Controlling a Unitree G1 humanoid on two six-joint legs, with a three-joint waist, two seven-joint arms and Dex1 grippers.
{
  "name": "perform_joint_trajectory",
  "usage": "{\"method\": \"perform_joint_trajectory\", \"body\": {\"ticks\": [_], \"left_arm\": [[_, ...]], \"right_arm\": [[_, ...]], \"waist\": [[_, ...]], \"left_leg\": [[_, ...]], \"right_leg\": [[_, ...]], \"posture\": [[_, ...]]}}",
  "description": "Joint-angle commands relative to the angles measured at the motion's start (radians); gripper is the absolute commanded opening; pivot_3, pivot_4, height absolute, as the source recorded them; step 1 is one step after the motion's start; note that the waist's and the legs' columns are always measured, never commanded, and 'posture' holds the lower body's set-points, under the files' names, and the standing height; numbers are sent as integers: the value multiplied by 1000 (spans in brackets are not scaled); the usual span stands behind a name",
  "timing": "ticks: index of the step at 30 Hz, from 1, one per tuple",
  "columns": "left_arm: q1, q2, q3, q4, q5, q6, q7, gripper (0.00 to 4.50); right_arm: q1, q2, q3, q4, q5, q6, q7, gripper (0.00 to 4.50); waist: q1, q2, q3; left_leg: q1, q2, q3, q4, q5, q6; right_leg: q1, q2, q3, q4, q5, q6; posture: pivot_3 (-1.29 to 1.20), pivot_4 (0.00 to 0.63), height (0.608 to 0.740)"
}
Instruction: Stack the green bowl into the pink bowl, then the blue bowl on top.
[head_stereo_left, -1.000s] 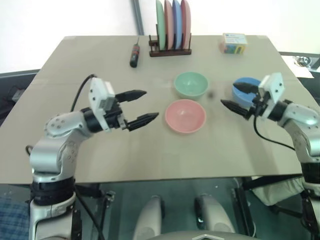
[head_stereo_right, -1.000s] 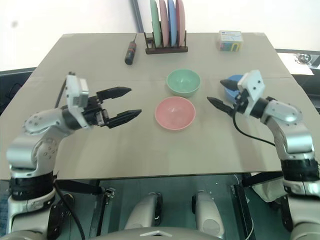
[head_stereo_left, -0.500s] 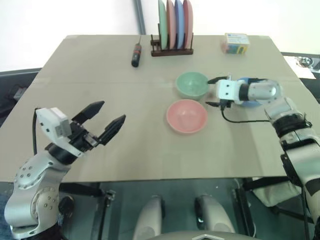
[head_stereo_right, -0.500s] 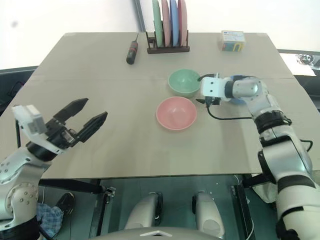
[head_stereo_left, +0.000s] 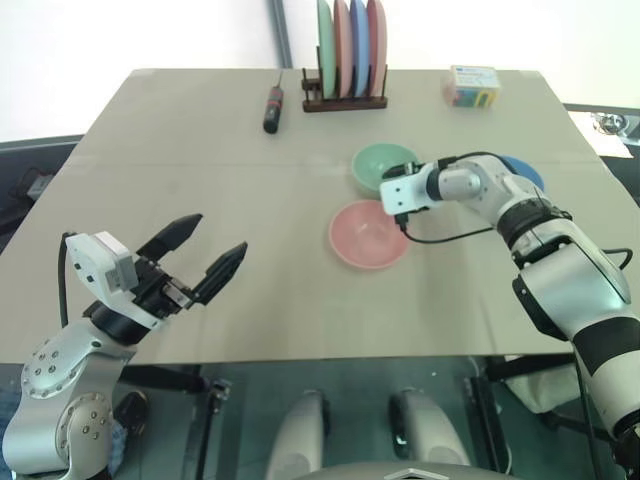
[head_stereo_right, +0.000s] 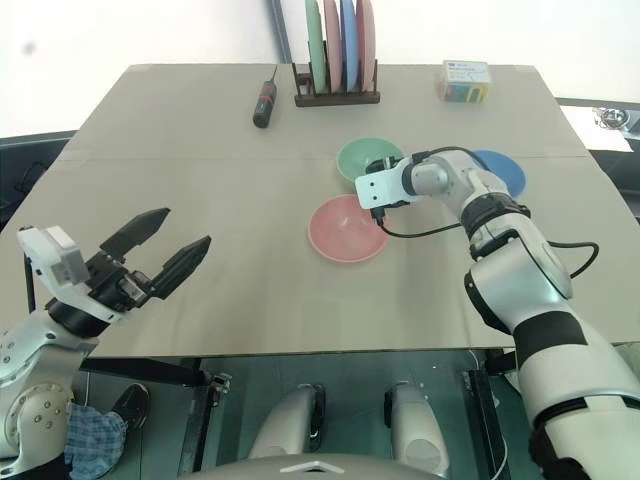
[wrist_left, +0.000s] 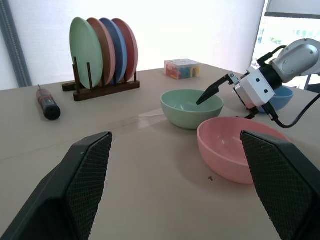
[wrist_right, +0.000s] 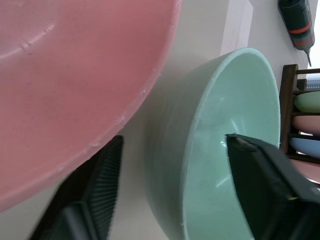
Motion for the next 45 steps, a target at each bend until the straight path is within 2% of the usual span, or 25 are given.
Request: {"method": "perform_joint_trajectory", "body": {"ticks": [1, 2, 3, 4, 5, 10, 14, 18, 21, 24, 26, 28, 31, 37, 38, 39, 41, 42, 43, 45], "left_arm": [[12, 12, -8, -40, 8, -40, 6, 4500], [11, 12, -10, -41, 5, -43, 9, 4500], [7, 11, -9, -41, -1, -44, 13, 4500], [4, 11, -8, -41, -6, -45, 16, 4500], [2, 13, -8, -41, -9, -46, 19, 4500], [-7, 23, -20, -28, -10, -52, 16, 4500], [-17, 33, -25, -17, -17, -53, 10, 4500], [-36, 47, -40, 6, -15, -52, -5, 4500], [-62, 56, -56, 26, -14, -50, -16, 4500], [-92, 66, -78, 48, -15, -47, -29, 4500], [-106, 71, -86, 59, -17, -47, -39, 4500], [-118, 75, -89, 71, -19, -49, -50, 4500], [-133, 83, -97, 89, -17, -52, -63, 4500], [-168, 96, -113, 117, -12, -52, -84, 4500], [-171, 98, -113, 120, -12, -52, -87, 4500], [-173, 99, -114, 123, -12, -52, -89, 4500], [-175, 102, -115, 127, -10, -53, -95, 4500], [-175, 102, -116, 128, -10, -53, -97, 4500], [-176, 102, -116, 128, -10, -54, -98, 4500], [-175, 98, -119, 125, -10, -54, -98, 4500]], "right_arm": [[-40, 5, -8, 12, -12, 15, -25, 1222], [-42, 5, -8, 14, -16, 15, -27, 876], [-43, 6, -10, 15, -18, 15, -26, 317], [-43, 6, -12, 16, -18, 16, -24, 317], [-44, 5, -14, 16, -19, 15, -23, 112], [-48, -9, -34, 11, -5, 2, -15, 112], [-72, -29, -86, -17, 52, -50, 47, 112], [-87, -75, -167, -106, 190, -148, 264, 112], [-39, -122, -205, -268, 341, -159, 518, 112], [79, -208, -201, -603, 517, -8, 771, 112], [172, -271, -189, -835, 606, 134, 877, 112], [261, -332, -179, -1035, 661, 267, 943, 112], [341, -382, -180, -1200, 687, 391, 976, 112], [374, -403, -182, -1273, 660, 475, 965, 112], [372, -401, -183, -1277, 658, 483, 961, 532], [370, -398, -185, -1281, 654, 489, 953, 765], [361, -374, -199, -1275, 641, 468, 905, 1574], [355, -364, -204, -1271, 633, 470, 882, 2132], [351, -359, -206, -1268, 627, 472, 869, 2412], [343, -364, -217, -1245, 604, 468, 838, 2412]], "waist": [[0, 0, 0], [0, 0, 0], [0, 0, 0], [-1, 0, 0], [-1, 0, 0], [-1, 0, 0], [-1, 1, 0], [-1, 1, 1], [0, 1, 1], [6, 1, 1], [9, 1, 0], [12, 1, 1], [6, 2, 1], [1, 2, 1], [2, 2, 1], [3, 2, 1], [4, 2, 1], [4, 2, 1], [4, 2, 1], [4, 2, 1]], "left_leg": [[0, 0, 0, 0, 0, 0], [0, 0, 0, 0, 0, 0], [0, 0, 0, 0, 0, 0], [0, 0, 0, 0, 0, 0], [0, 0, 0, 0, 0, 0], [0, 0, 0, 0, 0, 0], [0, 0, 0, 0, 0, 0], [0, 0, 0, -1, 0, 0], [0, 0, 0, -1, 0, 0], [0, 0, 0, -1, 0, 0], [-1, 0, -1, -1, 0, 0], [-1, 0, -2, -1, 0, 0], [0, 0, -1, -1, 0, 0], [1, 1, -1, 0, 0, 0], [1, 1, -1, 0, 0, 0], [1, 1, -1, 0, 0, 0], [0, 1, -1, 0, 0, 0], [0, 1, -1, 0, 0, 0], [0, 1, -1, 0, 0, 0], [0, 1, -1, 0, 0, 0]], "right_leg": [[0, 0, 0, 0, 0, 0], [0, 0, 0, 0, 0, 0], [0, 0, 0, 0, 0, 0], [0, 0, 0, 0, 0, 0], [0, 0, 0, 0, 0, 0], [0, 0, 0, 0, 0, 0], [0, 0, 0, 0, 0, 0], [0, 0, 0, 0, 0, 0], [0, 0, 0, 0, 0, 0], [0, 0, -1, -1, 0, 0], [1, 0, -1, -1, 0, 0], [1, -1, -3, -1, 0, 0], [1, -1, -2, 0, 0, 0], [1, 1, -2, 0, 0, 0], [1, 1, -2, 0, 0, 0], [1, 1, -2, 0, 0, 0], [0, 0, -2, -1, 0, 0], [0, 0, -2, -1, 0, 0], [0, 0, -2, -1, 0, 0], [0, 0, -2, -1, 0, 0]], "posture": [[0, 150, 740], [0, 150, 740], [0, 150, 740], [0, 150, 740], [0, 150, 740], [0, 150, 740], [0, 150, 740], [0, 150, 740], [0, 150, 740], [0, 150, 740], [0, 150, 740], [0, 150, 740], [0, 150, 740], [0, 150, 740], [0, 150, 740], [0, 150, 740], [0, 150, 740], [0, 150, 740], [0, 150, 740], [0, 150, 740]]}}
